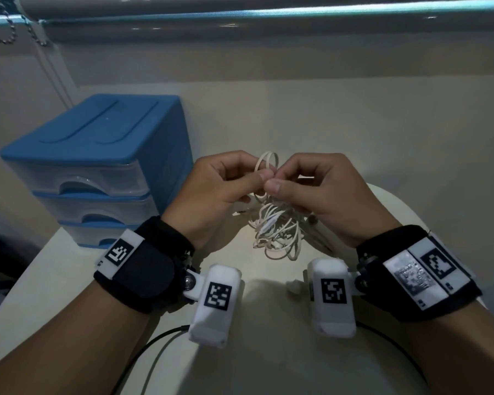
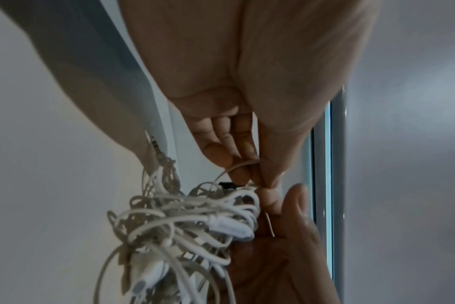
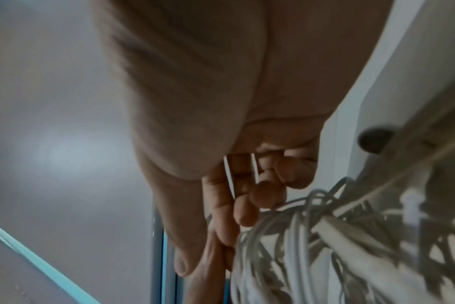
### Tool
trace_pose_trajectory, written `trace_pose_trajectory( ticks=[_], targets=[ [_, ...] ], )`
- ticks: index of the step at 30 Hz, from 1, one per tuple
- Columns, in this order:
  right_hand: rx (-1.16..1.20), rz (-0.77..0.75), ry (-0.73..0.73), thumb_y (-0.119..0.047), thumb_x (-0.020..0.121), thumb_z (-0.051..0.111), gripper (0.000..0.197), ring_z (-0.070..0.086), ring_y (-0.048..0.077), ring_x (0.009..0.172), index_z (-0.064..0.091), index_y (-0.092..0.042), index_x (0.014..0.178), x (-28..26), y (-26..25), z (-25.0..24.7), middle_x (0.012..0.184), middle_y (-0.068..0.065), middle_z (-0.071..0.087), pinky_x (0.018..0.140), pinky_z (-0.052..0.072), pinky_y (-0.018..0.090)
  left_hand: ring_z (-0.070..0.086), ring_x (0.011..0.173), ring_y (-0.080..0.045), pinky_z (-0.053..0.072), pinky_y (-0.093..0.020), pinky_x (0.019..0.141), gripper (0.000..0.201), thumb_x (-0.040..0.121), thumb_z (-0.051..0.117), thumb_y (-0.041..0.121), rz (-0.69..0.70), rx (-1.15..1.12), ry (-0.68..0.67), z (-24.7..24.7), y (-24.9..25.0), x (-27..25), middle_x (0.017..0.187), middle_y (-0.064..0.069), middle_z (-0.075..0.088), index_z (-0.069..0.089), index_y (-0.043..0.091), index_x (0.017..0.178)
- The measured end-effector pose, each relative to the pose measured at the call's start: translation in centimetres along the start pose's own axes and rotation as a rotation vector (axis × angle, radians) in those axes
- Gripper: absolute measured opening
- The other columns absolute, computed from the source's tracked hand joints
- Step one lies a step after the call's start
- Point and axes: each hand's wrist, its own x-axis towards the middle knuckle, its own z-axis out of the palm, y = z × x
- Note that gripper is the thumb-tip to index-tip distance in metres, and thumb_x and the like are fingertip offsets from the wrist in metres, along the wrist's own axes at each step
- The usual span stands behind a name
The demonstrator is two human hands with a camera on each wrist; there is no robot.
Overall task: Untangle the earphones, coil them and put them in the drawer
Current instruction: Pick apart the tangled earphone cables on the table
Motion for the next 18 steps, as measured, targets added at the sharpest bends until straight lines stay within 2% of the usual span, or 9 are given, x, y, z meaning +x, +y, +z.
trace_pose_trajectory(
  ticks=[3,6,8,10,12,14,18],
  targets=[
    [0.010,0.064,0.020,-0.005,0.082,0.081,0.011,0.048,0.009,0.046,0.071,-0.001,0.080,0.0,0.1,0.1,0.066,0.009,0.058,0.046,0.038,0.016,0.059,0.068,-0.008,0.043,-0.021,0.061,0.017,0.084,0.073,0.020,0.038,-0.065,0.020,0.2,0.2,0.0,0.078,0.000,0.072,0.075,0.007,0.094],
    [0.021,0.042,0.006,-0.001,0.087,0.074,0.010,0.044,0.014,0.047,0.072,0.000,0.077,-0.1,0.0,0.2,0.060,0.011,0.054,0.047,0.036,0.018,0.057,0.068,-0.009,0.041,-0.022,0.060,0.020,0.081,0.073,0.024,0.035,-0.096,0.008,0.5,0.3,-0.1,0.080,0.000,0.072,0.076,0.009,0.094],
    [0.036,0.005,0.019,0.002,0.090,0.069,0.011,0.045,0.008,0.047,0.071,0.004,0.080,0.0,-0.2,0.2,0.056,0.003,0.056,0.049,0.037,0.014,0.056,0.068,-0.009,0.041,-0.021,0.061,0.022,0.082,0.074,0.024,0.001,-0.099,-0.001,0.5,0.2,-0.1,0.086,-0.002,0.071,0.076,0.010,0.099],
    [0.057,-0.035,0.080,0.000,0.093,0.067,0.013,0.047,0.004,0.049,0.068,0.002,0.080,0.3,-0.2,0.0,0.056,-0.006,0.057,0.052,0.038,0.014,0.059,0.073,-0.010,0.045,-0.020,0.064,0.027,0.083,0.076,0.024,-0.035,-0.049,-0.059,0.3,0.3,-0.1,0.090,-0.003,0.069,0.075,0.011,0.107],
    [0.069,-0.048,0.141,-0.006,0.096,0.065,0.016,0.044,0.012,0.053,0.067,-0.005,0.080,0.6,-0.2,-0.4,0.062,-0.001,0.058,0.052,0.036,0.022,0.065,0.085,-0.013,0.055,-0.027,0.079,0.035,0.082,0.081,0.024,-0.071,0.040,-0.167,0.1,0.2,-0.2,0.096,-0.002,0.070,0.072,0.014,0.115],
    [0.161,-0.018,0.179,-0.010,0.101,0.058,0.015,0.047,0.017,0.057,0.062,-0.005,0.087,0.8,-0.3,-0.6,0.071,0.010,0.062,0.053,0.039,0.026,0.067,0.095,-0.017,0.056,-0.036,0.091,0.042,0.079,0.084,0.024,-0.093,0.138,-0.248,0.2,0.1,-0.4,0.100,-0.001,0.070,0.069,0.018,0.118],
    [0.480,0.043,0.226,-0.015,0.109,0.040,0.019,0.062,0.015,0.058,0.050,-0.011,0.092,1.0,-0.8,-0.6,0.077,0.015,0.072,0.053,0.049,0.020,0.065,0.081,-0.014,0.056,-0.032,0.079,0.034,0.080,0.085,0.012,-0.105,0.225,-0.271,0.3,0.2,-0.5,0.086,0.001,0.069,0.070,0.015,0.111]
  ],
)
